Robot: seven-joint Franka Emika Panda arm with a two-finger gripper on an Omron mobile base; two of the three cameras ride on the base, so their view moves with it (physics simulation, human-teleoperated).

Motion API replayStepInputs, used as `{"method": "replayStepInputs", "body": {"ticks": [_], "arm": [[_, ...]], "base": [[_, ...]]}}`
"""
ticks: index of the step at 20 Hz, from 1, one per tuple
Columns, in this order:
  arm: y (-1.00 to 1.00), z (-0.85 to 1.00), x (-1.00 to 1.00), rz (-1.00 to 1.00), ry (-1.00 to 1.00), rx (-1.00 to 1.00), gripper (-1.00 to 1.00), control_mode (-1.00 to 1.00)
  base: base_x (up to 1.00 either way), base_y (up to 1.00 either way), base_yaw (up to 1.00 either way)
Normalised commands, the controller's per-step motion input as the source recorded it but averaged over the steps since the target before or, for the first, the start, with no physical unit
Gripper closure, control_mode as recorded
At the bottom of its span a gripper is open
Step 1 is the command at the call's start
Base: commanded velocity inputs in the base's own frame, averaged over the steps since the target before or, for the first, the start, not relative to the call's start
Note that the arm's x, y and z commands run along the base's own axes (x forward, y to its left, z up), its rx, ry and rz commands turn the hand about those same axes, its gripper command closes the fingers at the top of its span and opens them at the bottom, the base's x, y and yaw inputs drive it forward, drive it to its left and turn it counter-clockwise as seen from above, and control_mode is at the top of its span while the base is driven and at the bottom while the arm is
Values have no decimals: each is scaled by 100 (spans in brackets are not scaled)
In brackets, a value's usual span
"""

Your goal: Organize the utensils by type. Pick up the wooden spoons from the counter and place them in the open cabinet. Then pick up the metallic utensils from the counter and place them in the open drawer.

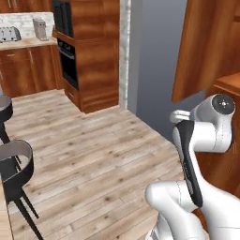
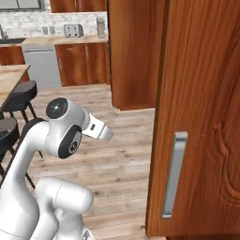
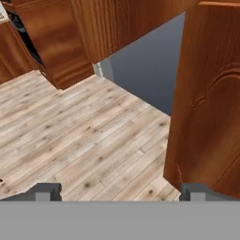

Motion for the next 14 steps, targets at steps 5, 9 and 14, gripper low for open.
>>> {"method": "replayStepInputs", "body": {"ticks": [5, 9, 14], "arm": [[0, 0, 0, 0, 0, 0, -100, 100], [0, 0, 0, 0, 0, 0, -100, 100], [0, 0, 0, 0, 0, 0, -100, 100]], "base": [[-18, 26, 68], [55, 47, 11], [98, 37, 0]]}}
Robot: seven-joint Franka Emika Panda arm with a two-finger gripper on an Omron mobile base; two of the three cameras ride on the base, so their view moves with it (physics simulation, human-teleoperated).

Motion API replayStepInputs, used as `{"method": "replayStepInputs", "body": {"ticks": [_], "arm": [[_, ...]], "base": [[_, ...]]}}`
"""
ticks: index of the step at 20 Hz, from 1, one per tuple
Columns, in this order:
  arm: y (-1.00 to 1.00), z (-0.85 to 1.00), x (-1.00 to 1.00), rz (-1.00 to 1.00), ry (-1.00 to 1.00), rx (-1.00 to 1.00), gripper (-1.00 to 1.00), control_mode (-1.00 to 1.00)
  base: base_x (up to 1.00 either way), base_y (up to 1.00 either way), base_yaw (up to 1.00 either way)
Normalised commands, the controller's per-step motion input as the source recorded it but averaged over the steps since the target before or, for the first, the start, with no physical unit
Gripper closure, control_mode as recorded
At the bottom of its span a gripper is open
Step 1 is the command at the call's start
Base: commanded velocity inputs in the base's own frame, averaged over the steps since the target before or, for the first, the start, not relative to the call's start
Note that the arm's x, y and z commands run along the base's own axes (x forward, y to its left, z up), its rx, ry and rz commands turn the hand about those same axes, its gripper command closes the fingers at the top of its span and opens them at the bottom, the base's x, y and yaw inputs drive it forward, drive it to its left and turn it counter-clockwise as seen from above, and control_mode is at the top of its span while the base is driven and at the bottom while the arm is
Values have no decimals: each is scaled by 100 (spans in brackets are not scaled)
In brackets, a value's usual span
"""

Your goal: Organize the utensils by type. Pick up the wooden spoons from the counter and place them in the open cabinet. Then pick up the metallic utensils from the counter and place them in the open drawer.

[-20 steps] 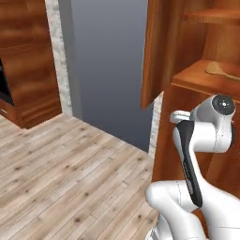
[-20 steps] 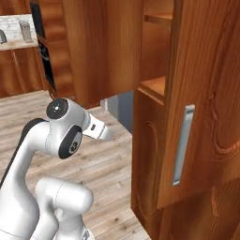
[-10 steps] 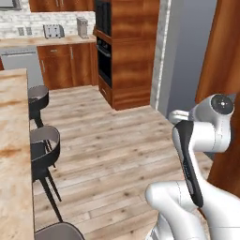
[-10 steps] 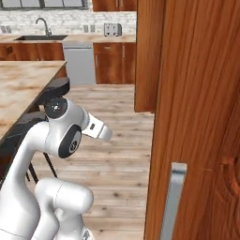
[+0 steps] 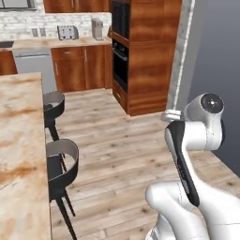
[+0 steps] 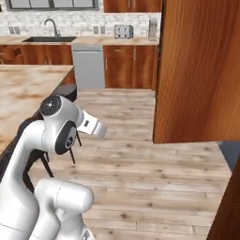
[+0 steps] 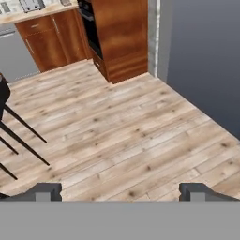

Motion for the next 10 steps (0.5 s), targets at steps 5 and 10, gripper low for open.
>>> {"method": "replayStepInputs", "body": {"ticks": [5, 10], "arm": [[0, 0, 0, 0, 0, 0, -100, 100], [0, 0, 0, 0, 0, 0, -100, 100]], "base": [[100, 22, 2], [100, 7, 2]]}}
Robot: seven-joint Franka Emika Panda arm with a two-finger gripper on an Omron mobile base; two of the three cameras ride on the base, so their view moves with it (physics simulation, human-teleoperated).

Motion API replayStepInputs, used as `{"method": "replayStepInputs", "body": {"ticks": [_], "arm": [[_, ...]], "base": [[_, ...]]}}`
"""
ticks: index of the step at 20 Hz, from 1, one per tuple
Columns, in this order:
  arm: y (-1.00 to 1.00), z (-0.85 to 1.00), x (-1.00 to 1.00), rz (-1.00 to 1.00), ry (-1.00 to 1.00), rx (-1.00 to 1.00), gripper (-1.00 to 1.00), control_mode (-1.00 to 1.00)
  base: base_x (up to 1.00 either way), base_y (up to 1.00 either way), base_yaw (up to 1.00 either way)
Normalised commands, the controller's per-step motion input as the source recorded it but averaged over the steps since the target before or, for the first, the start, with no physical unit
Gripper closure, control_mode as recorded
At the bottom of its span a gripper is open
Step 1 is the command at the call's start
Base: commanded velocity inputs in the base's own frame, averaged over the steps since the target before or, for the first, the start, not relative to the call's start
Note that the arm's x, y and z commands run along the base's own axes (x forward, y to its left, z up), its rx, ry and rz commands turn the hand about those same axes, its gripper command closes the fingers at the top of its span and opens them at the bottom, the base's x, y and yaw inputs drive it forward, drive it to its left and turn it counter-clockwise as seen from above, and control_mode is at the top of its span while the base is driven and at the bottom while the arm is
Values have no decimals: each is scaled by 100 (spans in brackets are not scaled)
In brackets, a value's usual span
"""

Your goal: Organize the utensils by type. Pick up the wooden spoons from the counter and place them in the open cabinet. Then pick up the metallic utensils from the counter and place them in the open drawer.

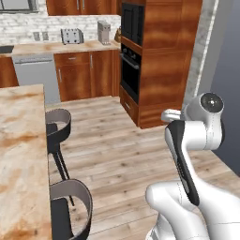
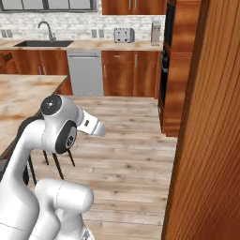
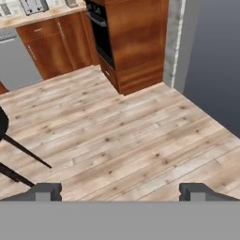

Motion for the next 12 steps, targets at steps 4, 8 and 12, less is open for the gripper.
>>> {"method": "replayStepInputs", "body": {"ticks": [4, 8, 12], "arm": [[0, 0, 0, 0, 0, 0, -100, 100], [0, 0, 0, 0, 0, 0, -100, 100], [0, 0, 0, 0, 0, 0, -100, 100]], "base": [[100, 15, 0], [100, 15, 0], [100, 5, 5]]}}
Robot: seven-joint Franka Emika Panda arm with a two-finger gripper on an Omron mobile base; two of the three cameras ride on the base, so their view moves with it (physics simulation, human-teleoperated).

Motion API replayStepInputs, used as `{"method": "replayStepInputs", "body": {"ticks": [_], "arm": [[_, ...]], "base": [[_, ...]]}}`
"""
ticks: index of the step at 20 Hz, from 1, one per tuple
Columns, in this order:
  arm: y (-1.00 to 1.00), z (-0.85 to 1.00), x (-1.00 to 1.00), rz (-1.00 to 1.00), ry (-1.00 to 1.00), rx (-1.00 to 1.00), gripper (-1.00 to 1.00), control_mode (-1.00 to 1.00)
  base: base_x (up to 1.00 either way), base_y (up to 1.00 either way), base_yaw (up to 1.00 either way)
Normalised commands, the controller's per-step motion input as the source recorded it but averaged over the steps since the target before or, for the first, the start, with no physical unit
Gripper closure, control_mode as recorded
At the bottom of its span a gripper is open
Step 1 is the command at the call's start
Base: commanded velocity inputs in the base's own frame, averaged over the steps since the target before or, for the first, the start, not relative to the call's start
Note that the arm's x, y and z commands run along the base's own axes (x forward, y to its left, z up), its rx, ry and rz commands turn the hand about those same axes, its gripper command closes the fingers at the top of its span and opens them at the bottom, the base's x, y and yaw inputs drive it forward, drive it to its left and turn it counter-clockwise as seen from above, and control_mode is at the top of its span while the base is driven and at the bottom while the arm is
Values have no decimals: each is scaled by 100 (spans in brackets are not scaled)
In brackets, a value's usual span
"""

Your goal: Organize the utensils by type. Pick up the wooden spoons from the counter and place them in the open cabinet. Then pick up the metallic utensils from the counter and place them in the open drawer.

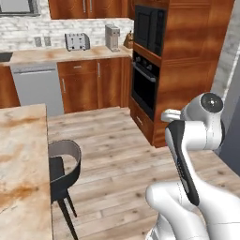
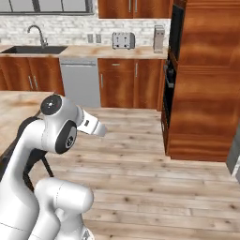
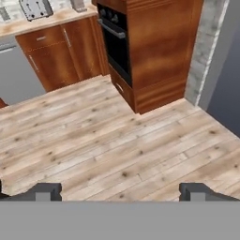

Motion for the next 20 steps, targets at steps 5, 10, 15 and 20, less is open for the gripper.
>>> {"method": "replayStepInputs", "body": {"ticks": [5, 10, 15, 20], "arm": [[0, 0, 0, 0, 0, 0, -100, 100], [0, 0, 0, 0, 0, 0, -100, 100], [0, 0, 0, 0, 0, 0, -100, 100], [0, 0, 0, 0, 0, 0, -100, 100]], "base": [[100, 1, 7], [100, 0, 11], [100, 0, 16], [100, 0, 19]]}}
